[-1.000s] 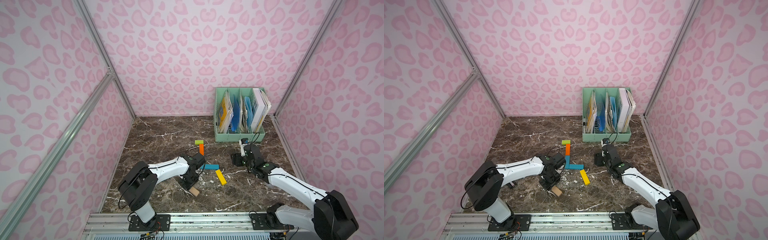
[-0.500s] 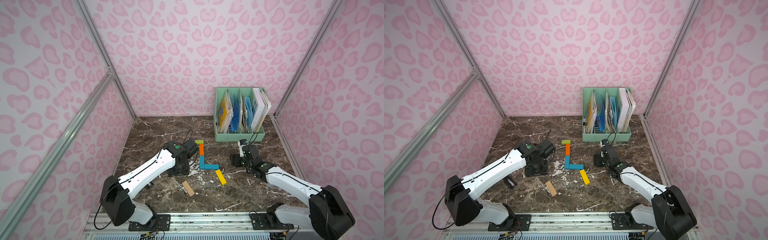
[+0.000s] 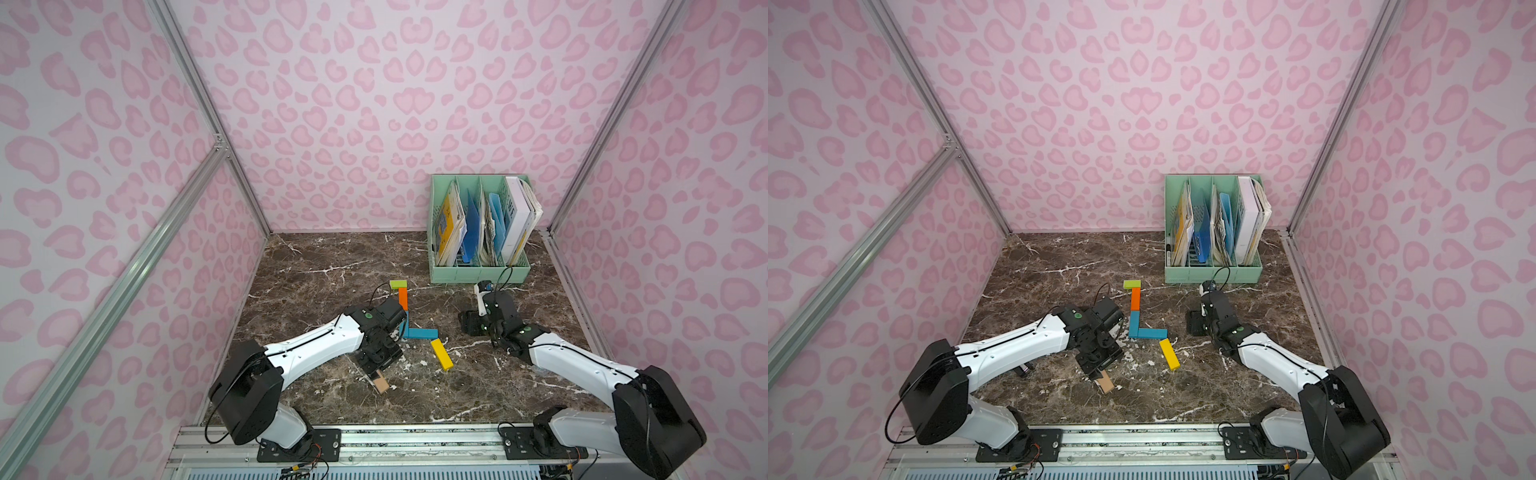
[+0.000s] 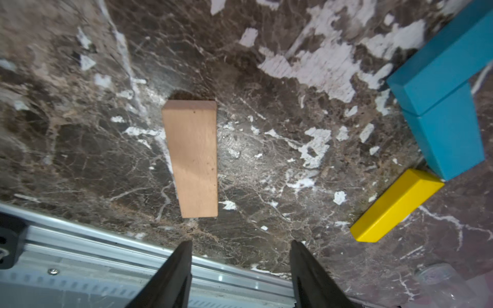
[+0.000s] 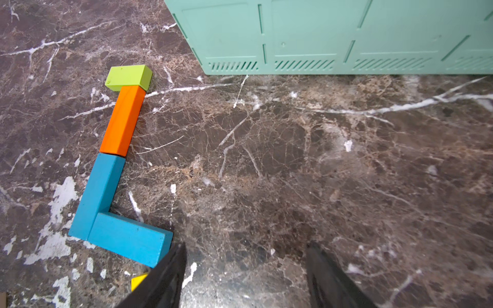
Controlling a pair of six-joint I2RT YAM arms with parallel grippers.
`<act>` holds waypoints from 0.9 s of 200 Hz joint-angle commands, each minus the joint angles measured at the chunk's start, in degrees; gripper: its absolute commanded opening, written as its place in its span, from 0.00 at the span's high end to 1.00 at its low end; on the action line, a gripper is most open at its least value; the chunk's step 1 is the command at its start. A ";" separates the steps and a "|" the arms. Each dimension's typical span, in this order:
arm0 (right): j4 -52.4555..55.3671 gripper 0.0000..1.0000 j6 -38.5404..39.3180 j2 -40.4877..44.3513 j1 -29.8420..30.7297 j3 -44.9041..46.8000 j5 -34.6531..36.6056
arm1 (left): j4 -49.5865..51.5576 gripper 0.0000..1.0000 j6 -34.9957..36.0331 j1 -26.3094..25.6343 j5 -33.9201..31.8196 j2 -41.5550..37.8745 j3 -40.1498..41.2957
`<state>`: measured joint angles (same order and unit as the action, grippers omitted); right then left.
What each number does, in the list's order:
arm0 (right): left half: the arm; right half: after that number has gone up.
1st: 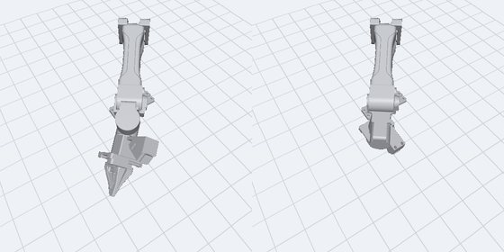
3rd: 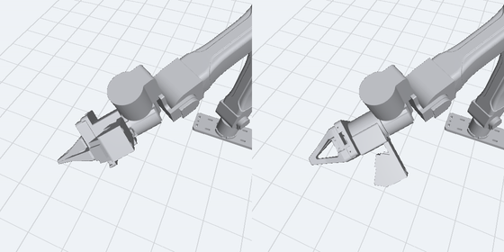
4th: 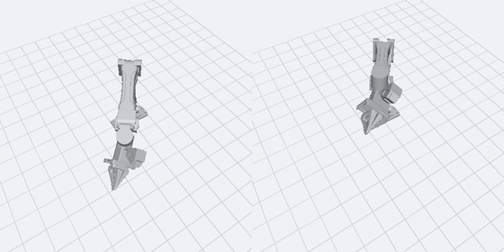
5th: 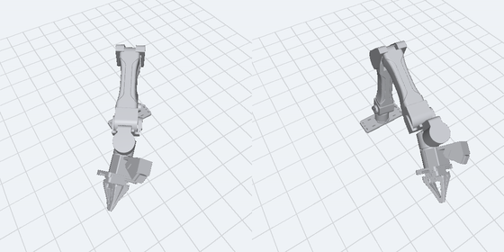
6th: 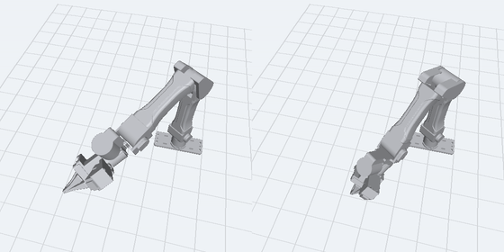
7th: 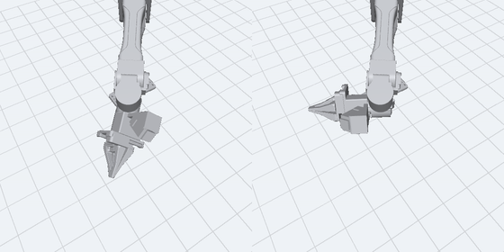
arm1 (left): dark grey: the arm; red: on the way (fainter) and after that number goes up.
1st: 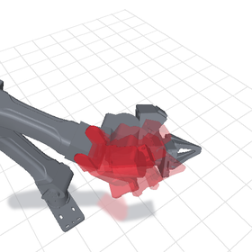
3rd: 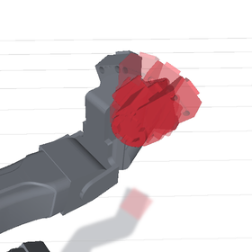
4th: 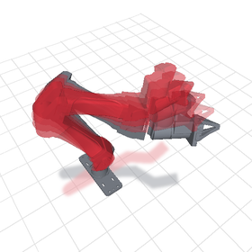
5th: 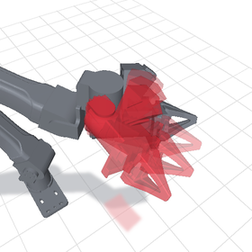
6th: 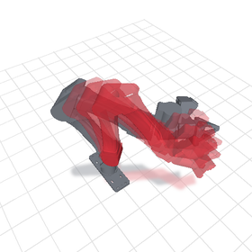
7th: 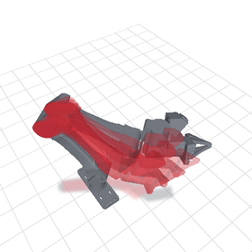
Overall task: Assemble a giraffe with building blocks
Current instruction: Pick up the building block from the center of the board.
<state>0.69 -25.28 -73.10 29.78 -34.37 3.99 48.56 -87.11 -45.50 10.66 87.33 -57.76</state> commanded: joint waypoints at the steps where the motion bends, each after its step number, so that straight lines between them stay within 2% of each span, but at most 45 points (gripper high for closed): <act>1: -1.57 0.27 -0.17 0.19 0.01 0.41 -0.43 | -0.24 0.38 -3.23 0.06 0.79 1.79 0.26; 72: -2.26 0.27 0.06 -0.11 -0.05 1.10 -0.48 | -0.44 0.39 -2.25 1.38 0.20 4.41 3.09; 126: -2.18 0.27 0.14 -0.37 -0.03 1.23 -1.03 | -7.53 0.40 0.74 4.30 0.51 3.55 9.94; 169: -2.05 0.29 -0.17 -0.31 -0.03 0.88 -1.39 | -7.08 0.57 6.15 5.11 -0.96 4.80 8.90; 180: -2.01 0.29 -0.17 -0.28 -0.01 0.87 -1.49 | -6.19 0.70 7.84 5.14 -1.68 5.01 8.54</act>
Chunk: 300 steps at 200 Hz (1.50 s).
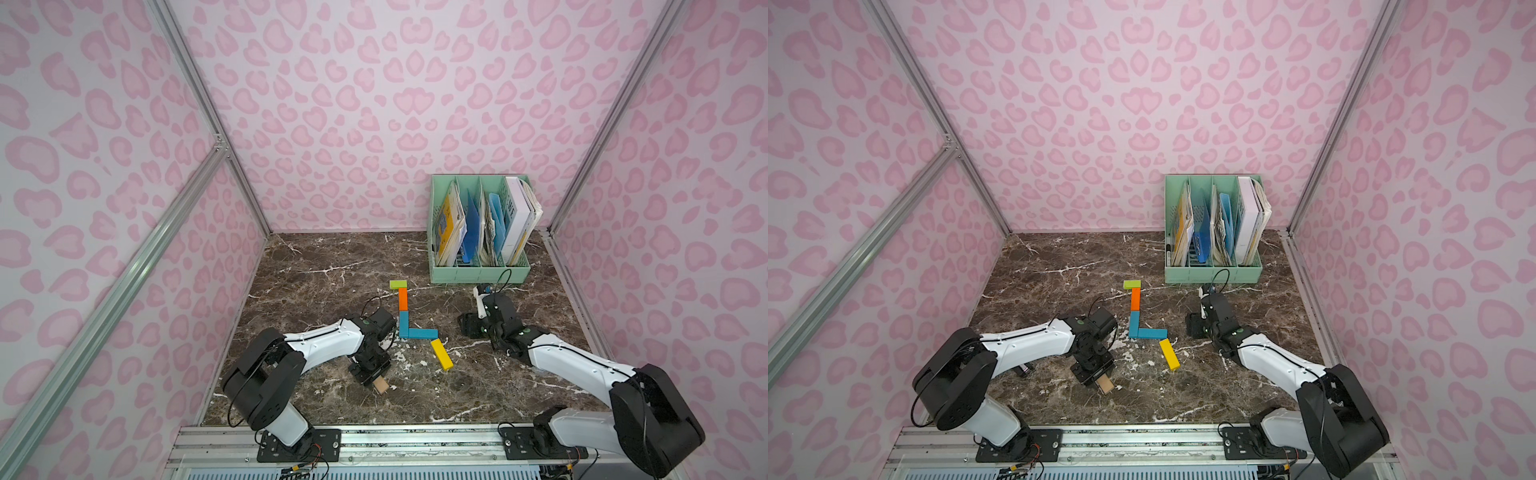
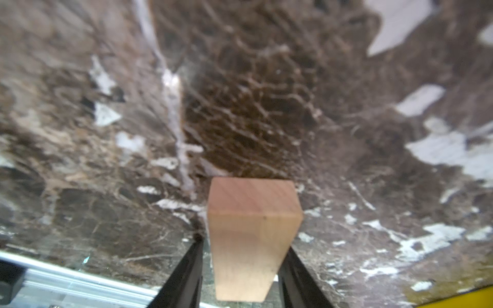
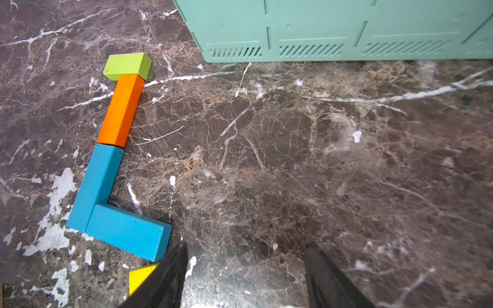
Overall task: Assemble a giraffe with building blocks
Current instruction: Pick up the building block from the center of the board, then assemble the building block at the center of the board.
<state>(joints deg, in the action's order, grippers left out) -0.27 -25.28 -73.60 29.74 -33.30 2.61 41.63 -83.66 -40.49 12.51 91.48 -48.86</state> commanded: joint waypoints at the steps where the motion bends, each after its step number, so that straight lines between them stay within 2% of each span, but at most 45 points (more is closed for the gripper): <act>1: -1.05 0.29 -0.19 0.22 0.00 -0.19 -0.09 | 0.82 0.72 4.60 0.10 -3.63 0.83 -0.44; 8: -0.96 0.29 -0.20 0.22 -0.03 -0.23 0.02 | 1.78 0.79 6.17 0.09 -4.29 0.59 -0.80; 25: -0.89 0.29 0.15 0.39 -0.05 -0.19 0.21 | 6.37 0.80 11.65 0.13 -6.79 -0.75 -3.46; 67: -1.13 0.29 0.41 0.40 -0.20 -0.01 0.24 | 23.77 0.82 38.64 -0.02 -14.49 0.63 -22.61; 102: -1.22 0.29 0.47 0.39 -0.56 -0.14 0.26 | 27.19 0.82 53.70 -0.53 -6.67 3.13 -27.87; 126: -1.13 0.29 0.41 0.72 -1.17 0.14 0.03 | 29.84 0.82 60.51 -3.55 -7.14 7.29 -30.33; 156: -1.27 0.29 0.52 0.79 -1.83 0.38 -0.33 | 31.62 0.81 62.80 -7.96 -14.05 14.68 -34.04; 214: -1.40 0.29 0.62 1.45 -3.18 1.04 -1.69 | 23.14 0.78 64.10 -7.67 -12.16 20.24 -34.06; 300: -1.84 0.29 0.54 1.22 -3.65 1.31 -2.48 | 13.43 0.79 62.53 -7.52 -10.10 23.48 -32.20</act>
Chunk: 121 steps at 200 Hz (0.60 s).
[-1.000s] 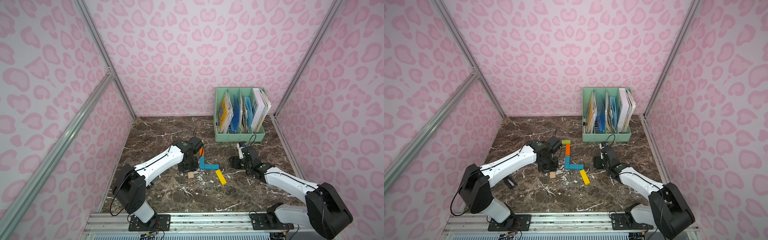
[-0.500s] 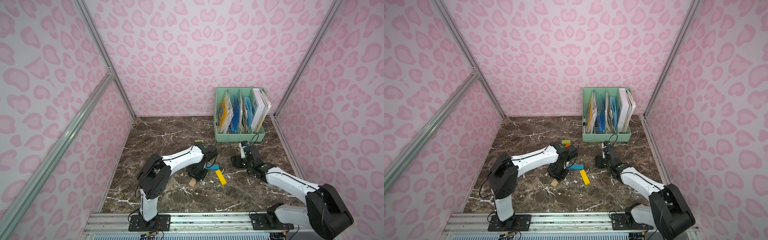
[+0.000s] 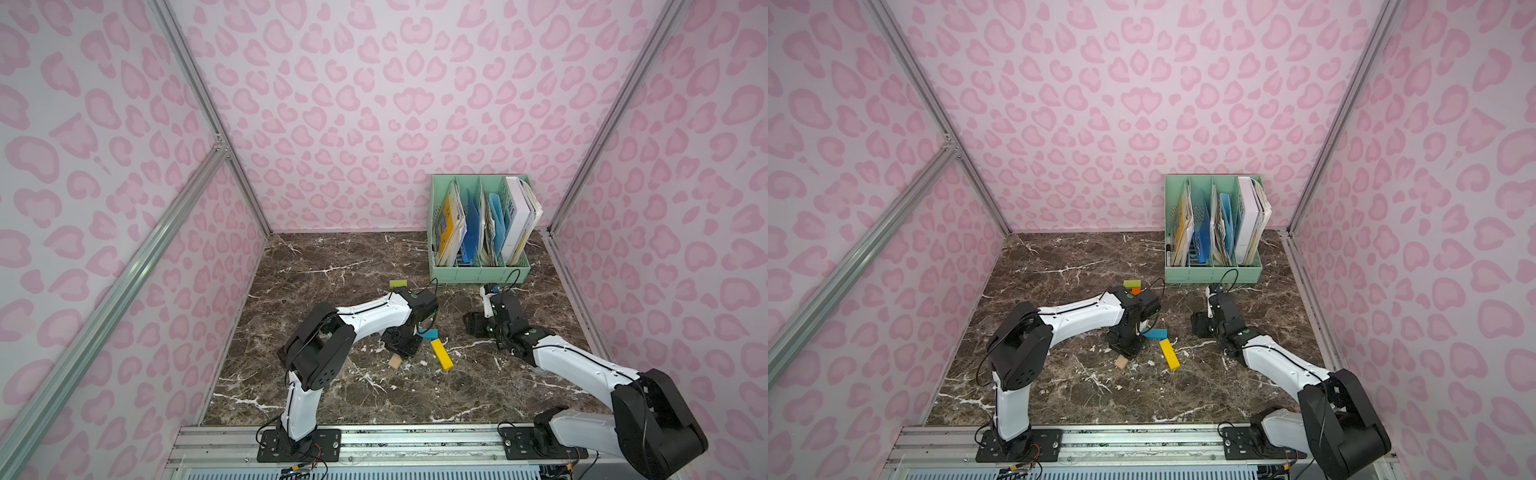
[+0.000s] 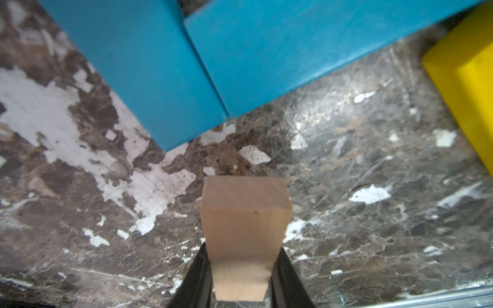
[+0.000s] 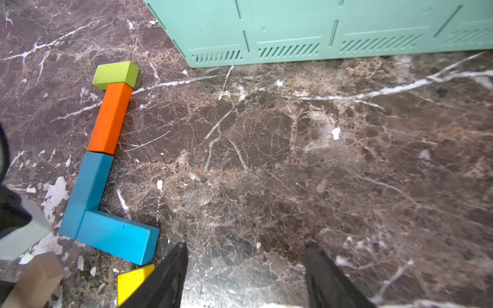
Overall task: Assemble a giraffe with building blocks
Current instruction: Assemble the building block at the center of the board.
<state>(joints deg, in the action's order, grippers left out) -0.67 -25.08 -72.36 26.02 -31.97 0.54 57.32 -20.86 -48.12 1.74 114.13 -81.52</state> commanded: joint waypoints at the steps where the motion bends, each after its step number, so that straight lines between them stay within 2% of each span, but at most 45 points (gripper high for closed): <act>1: -1.44 0.29 0.32 -0.04 0.07 -0.03 -0.38 | -2.37 0.79 -0.25 0.07 0.66 0.83 0.51; 59: -1.35 0.29 0.33 -0.37 -0.02 0.02 -0.36 | -4.17 0.77 -0.80 1.33 0.28 -0.98 3.16; 68: -1.35 0.29 0.35 -0.50 -0.03 -0.04 -0.45 | -4.25 0.72 -0.69 1.44 0.38 -1.18 3.60; 98: -1.43 0.29 0.30 -0.56 -0.05 -0.03 -0.50 | -4.44 0.43 -0.84 1.47 0.38 -2.01 4.74; 121: -1.44 0.29 0.32 -0.68 -0.01 0.06 -0.54 | -4.75 0.36 -1.03 1.60 0.22 -3.22 5.60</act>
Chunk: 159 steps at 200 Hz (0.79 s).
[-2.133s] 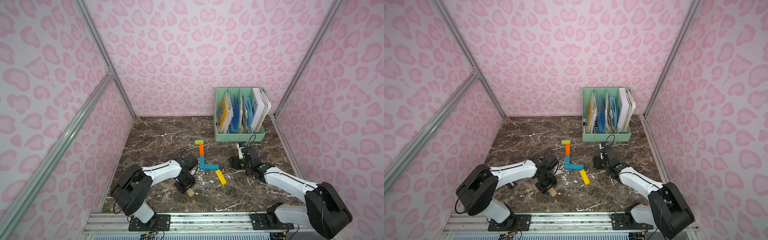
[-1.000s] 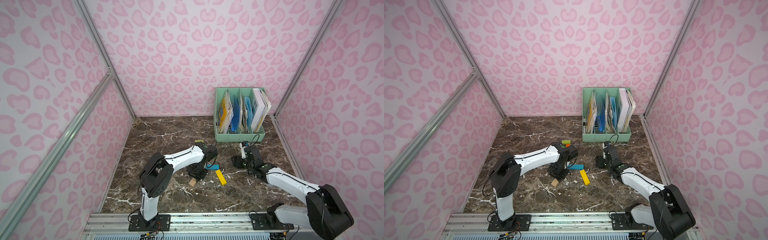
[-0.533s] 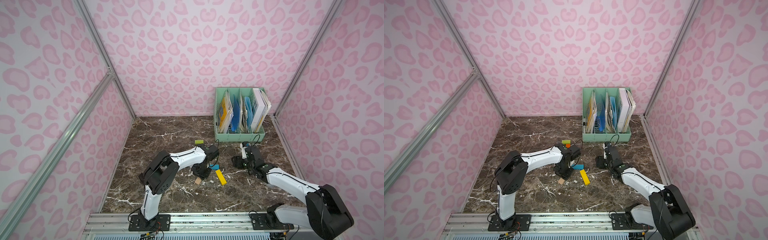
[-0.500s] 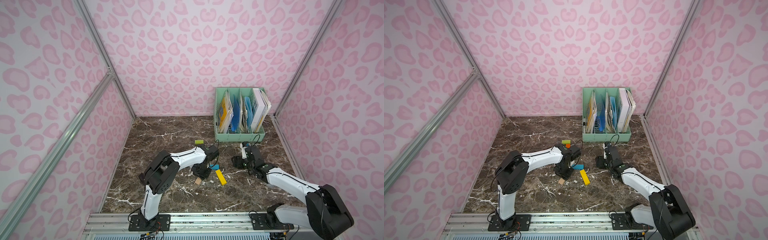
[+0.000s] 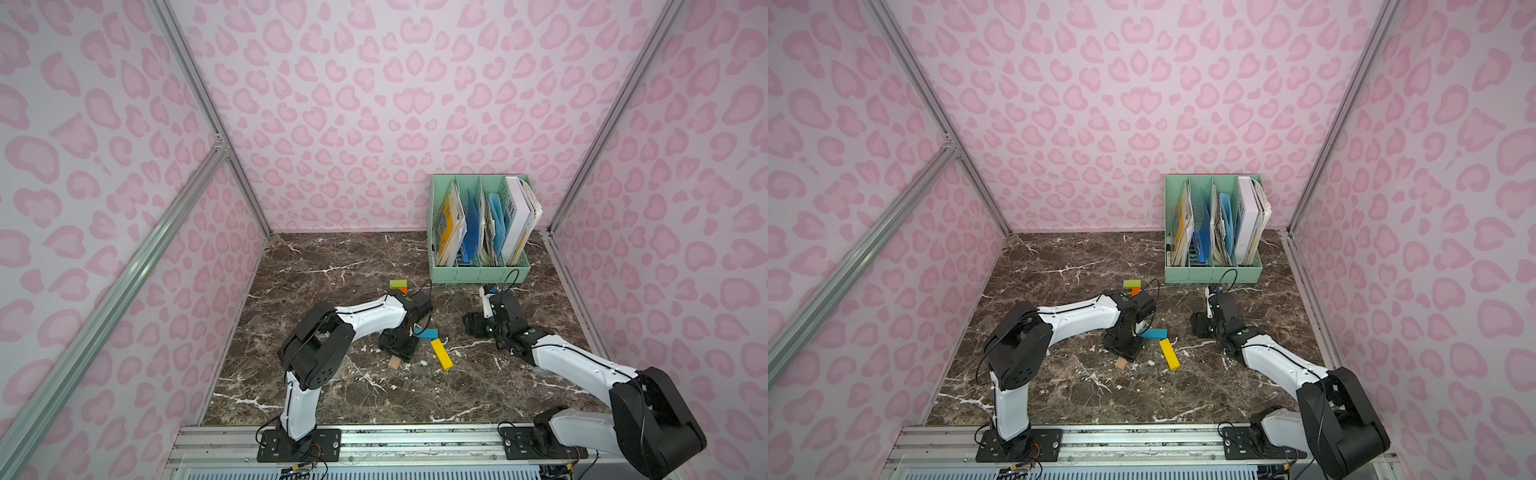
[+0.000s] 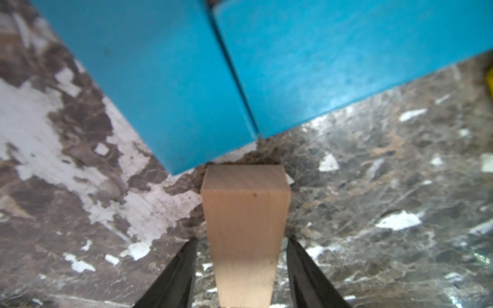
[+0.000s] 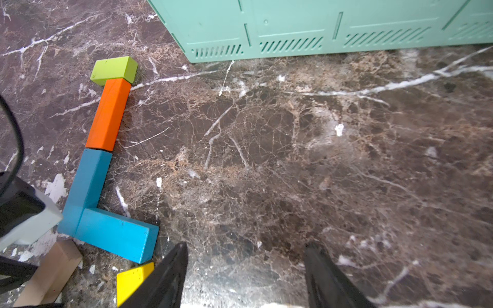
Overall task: Assemble a giraffe with building blocks
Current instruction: Assemble the building block at the center of the board.
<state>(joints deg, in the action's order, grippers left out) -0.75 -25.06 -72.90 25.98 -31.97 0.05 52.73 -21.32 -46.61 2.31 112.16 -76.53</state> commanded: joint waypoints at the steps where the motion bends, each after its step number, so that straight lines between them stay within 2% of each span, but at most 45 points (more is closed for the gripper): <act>1: -1.36 0.29 0.29 -0.13 0.04 0.06 -0.05 | -0.17 0.36 -0.61 0.06 -0.36 -1.29 0.60; 19: -1.36 0.29 0.27 -0.13 0.01 0.07 -0.14 | -0.30 0.36 -0.74 0.04 -0.64 -2.32 1.20; 33: -1.36 0.29 0.36 -0.13 0.04 0.14 -0.06 | -0.47 0.42 -0.96 0.10 -0.73 -2.97 1.72; 67: -1.54 0.29 0.19 -0.05 -0.01 0.32 -0.21 | -1.05 0.49 -1.09 0.20 -0.10 -3.53 2.77; 142: -1.65 0.29 0.10 0.26 0.03 0.55 -0.23 | -4.30 0.51 -0.61 0.20 4.51 -3.61 4.69; 159: -1.62 0.29 0.10 0.35 0.04 0.67 -0.19 | -3.83 0.57 -0.74 0.29 3.49 -3.44 4.57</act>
<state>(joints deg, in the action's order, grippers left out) -1.06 -25.08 -72.84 25.98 -31.57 -0.16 48.80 -22.17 -46.41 5.67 109.01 -71.92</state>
